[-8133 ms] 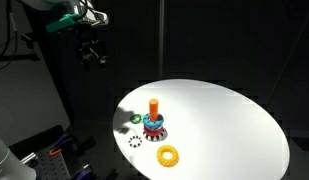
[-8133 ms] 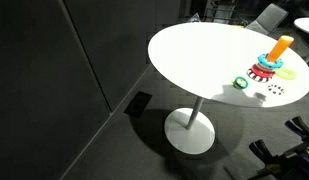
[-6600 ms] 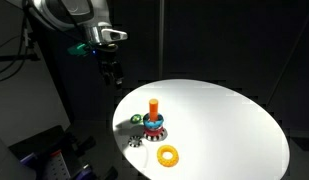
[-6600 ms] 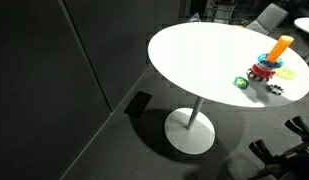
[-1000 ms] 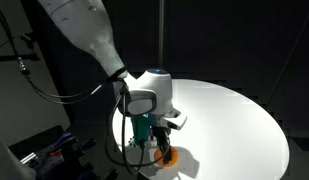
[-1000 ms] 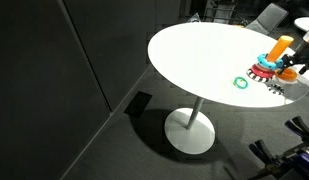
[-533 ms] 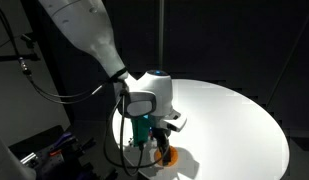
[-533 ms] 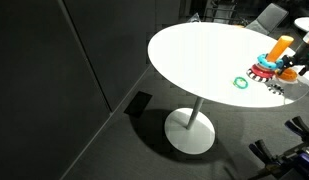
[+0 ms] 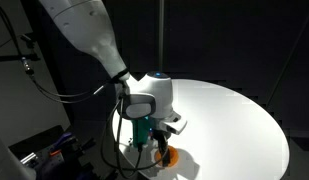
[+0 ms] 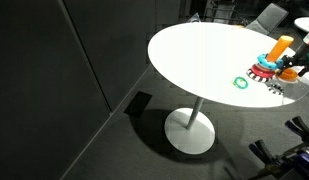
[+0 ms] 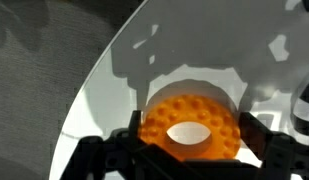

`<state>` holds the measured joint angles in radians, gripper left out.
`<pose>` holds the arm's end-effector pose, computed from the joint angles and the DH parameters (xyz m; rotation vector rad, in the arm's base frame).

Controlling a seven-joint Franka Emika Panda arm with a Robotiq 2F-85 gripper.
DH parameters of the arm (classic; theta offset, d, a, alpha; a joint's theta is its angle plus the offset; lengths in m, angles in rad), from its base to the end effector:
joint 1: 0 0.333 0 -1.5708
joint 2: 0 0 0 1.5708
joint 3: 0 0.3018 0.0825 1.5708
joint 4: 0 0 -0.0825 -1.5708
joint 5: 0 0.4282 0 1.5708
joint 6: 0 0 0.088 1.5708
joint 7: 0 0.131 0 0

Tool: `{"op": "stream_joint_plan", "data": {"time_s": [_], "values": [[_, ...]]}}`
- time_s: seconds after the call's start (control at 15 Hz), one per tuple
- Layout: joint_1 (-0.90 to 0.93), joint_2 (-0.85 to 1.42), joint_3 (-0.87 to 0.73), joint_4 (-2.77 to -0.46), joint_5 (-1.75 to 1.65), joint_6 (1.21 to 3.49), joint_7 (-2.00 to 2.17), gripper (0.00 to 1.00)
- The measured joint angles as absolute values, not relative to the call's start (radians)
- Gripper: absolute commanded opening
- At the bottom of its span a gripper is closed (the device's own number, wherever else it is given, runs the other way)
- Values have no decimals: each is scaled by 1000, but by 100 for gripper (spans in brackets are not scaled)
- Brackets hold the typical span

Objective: Pick up the orange ring and put it on the ring holder

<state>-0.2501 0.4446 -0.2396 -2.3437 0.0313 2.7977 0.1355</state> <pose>0.4535 -0.2599 0.0739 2.8974 -0.9457 0.0101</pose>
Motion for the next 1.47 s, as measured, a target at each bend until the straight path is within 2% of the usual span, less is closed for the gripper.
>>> {"op": "stream_joint_plan", "data": {"time_s": [0.27, 0.53, 1.47], "values": [[-252, 438, -241, -2343, 35, 2799, 135, 53], [-255, 433, -243, -2342, 36, 2798, 135, 46], [-217, 383, -319, -2320, 15, 2771, 140, 46]]}}
